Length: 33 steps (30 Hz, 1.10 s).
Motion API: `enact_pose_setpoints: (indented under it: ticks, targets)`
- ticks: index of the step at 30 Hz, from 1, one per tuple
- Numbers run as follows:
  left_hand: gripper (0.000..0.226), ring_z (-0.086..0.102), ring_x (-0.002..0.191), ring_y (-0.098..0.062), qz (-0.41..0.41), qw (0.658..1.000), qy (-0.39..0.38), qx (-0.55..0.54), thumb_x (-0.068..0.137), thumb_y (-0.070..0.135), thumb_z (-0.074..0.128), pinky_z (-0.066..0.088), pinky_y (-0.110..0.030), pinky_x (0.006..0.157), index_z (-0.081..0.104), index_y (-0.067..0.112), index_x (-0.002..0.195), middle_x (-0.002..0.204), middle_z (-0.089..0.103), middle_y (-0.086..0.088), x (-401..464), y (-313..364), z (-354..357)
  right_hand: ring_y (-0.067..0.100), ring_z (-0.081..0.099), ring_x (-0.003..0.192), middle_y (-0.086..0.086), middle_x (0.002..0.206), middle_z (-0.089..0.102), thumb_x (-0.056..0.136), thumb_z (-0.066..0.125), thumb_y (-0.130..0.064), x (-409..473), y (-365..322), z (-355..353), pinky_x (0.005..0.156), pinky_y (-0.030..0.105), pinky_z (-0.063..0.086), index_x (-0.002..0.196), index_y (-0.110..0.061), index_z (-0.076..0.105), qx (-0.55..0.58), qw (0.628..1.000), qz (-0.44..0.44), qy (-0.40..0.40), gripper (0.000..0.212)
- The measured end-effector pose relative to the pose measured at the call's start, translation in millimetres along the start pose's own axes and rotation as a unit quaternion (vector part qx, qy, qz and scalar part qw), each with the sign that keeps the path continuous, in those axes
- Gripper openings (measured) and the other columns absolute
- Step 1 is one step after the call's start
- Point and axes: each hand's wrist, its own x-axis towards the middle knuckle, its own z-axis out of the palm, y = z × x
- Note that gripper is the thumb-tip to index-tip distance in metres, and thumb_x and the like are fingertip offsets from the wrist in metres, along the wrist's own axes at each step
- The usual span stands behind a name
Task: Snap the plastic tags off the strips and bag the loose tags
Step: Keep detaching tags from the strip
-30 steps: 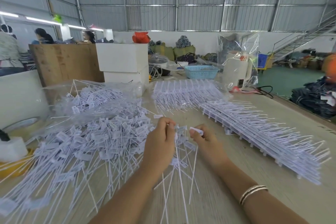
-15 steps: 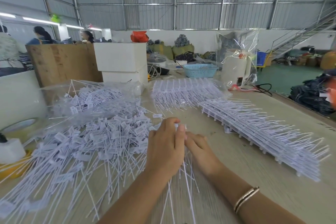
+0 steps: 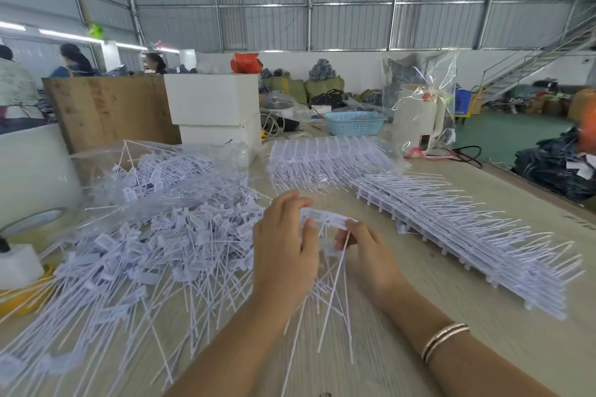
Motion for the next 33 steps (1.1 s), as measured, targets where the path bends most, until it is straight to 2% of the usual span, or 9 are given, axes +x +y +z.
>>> enact_pose_setpoints:
  ticks: [4,6,9,12,16,20,23,29,33]
  targets:
    - [0.039,0.032,0.135,-0.012,-0.126,0.989,-0.071,-0.036,0.098,0.031,0.036,0.022,-0.038,0.113,0.041,0.025,0.137,0.148,0.033,0.005,2,-12,1,-0.007,0.054,0.062,-0.009,0.068,0.057,0.099,0.038,-0.029,-3,0,0,0.052,0.0,0.036,0.058,-0.016,0.054,-0.004,0.999,-0.047,-0.024,0.046]
    - [0.043,0.042,0.123,-0.006,-0.173,0.973,-0.104,-0.112,0.099,0.036,0.036,0.035,-0.028,0.101,0.035,0.028,0.141,0.144,0.037,0.007,3,-11,1,0.0,0.055,0.075,-0.002,0.075,0.057,0.099,0.037,-0.028,-1,1,-1,0.059,0.0,0.035,0.06,-0.012,0.054,0.007,0.998,-0.057,-0.026,0.045]
    - [0.043,0.048,0.094,0.007,-0.194,0.967,-0.093,-0.14,0.098,0.035,0.043,0.034,-0.005,0.071,0.038,0.027,0.139,0.131,0.039,0.008,5,-10,2,0.012,0.056,0.085,0.006,0.077,0.055,0.097,0.038,-0.024,-3,0,-4,0.074,0.009,0.038,0.064,-0.004,0.054,0.029,0.993,-0.09,-0.074,0.042]
    - [0.042,0.047,0.099,0.001,-0.162,0.98,-0.047,-0.106,0.096,0.026,0.05,0.037,-0.001,0.072,0.041,0.023,0.137,0.126,0.032,0.008,4,-9,1,0.011,0.052,0.078,0.015,0.077,0.053,0.095,0.047,-0.017,-6,-3,-2,0.068,0.011,0.037,0.063,-0.006,0.055,0.03,0.987,-0.118,-0.103,0.034]
    - [0.043,0.029,0.127,-0.002,-0.109,0.988,-0.031,-0.106,0.096,0.024,0.049,0.026,-0.027,0.109,0.037,0.029,0.137,0.148,0.019,0.007,2,-2,3,0.0,0.054,0.074,-0.002,0.075,0.056,0.091,0.05,-0.03,1,5,0,0.075,0.016,0.037,0.056,-0.018,0.055,0.057,0.997,-0.045,-0.002,0.037]
    - [0.03,0.032,0.128,-0.003,-0.208,0.924,-0.065,-0.313,0.099,0.028,0.042,0.028,-0.026,0.098,0.041,0.046,0.122,0.139,0.03,0.016,3,8,-1,0.018,0.051,0.079,-0.005,0.061,0.057,0.089,0.047,-0.034,16,9,-16,0.078,0.028,0.033,0.045,-0.026,0.056,0.154,0.978,0.049,0.133,0.045]
    - [0.026,0.041,0.115,-0.005,-0.288,0.894,-0.072,-0.336,0.099,0.03,0.042,0.031,-0.028,0.09,0.048,0.039,0.123,0.131,0.041,0.014,5,2,0,0.02,0.047,0.069,-0.002,0.055,0.056,0.085,0.051,-0.028,20,6,-22,0.078,0.035,0.037,0.047,-0.023,0.053,0.237,0.957,0.062,0.155,0.038]
    - [0.018,0.055,0.106,-0.005,-0.314,0.861,-0.079,-0.392,0.097,0.033,0.047,0.044,-0.028,0.091,0.057,0.032,0.111,0.117,0.06,0.008,12,-9,-2,0.018,0.046,0.055,0.0,0.053,0.049,0.093,0.039,-0.019,11,8,-11,0.075,0.038,0.037,0.047,-0.022,0.05,0.148,0.987,-0.021,-0.052,0.047]
    - [0.01,0.056,0.093,0.003,-0.219,0.946,-0.157,-0.178,0.09,0.046,0.054,0.04,-0.017,0.073,0.06,0.042,0.097,0.105,0.062,0.016,7,-15,1,0.018,0.047,0.061,0.005,0.059,0.051,0.089,0.042,-0.028,4,8,-4,0.072,0.031,0.039,0.05,-0.022,0.051,0.075,0.989,-0.019,-0.126,0.041]
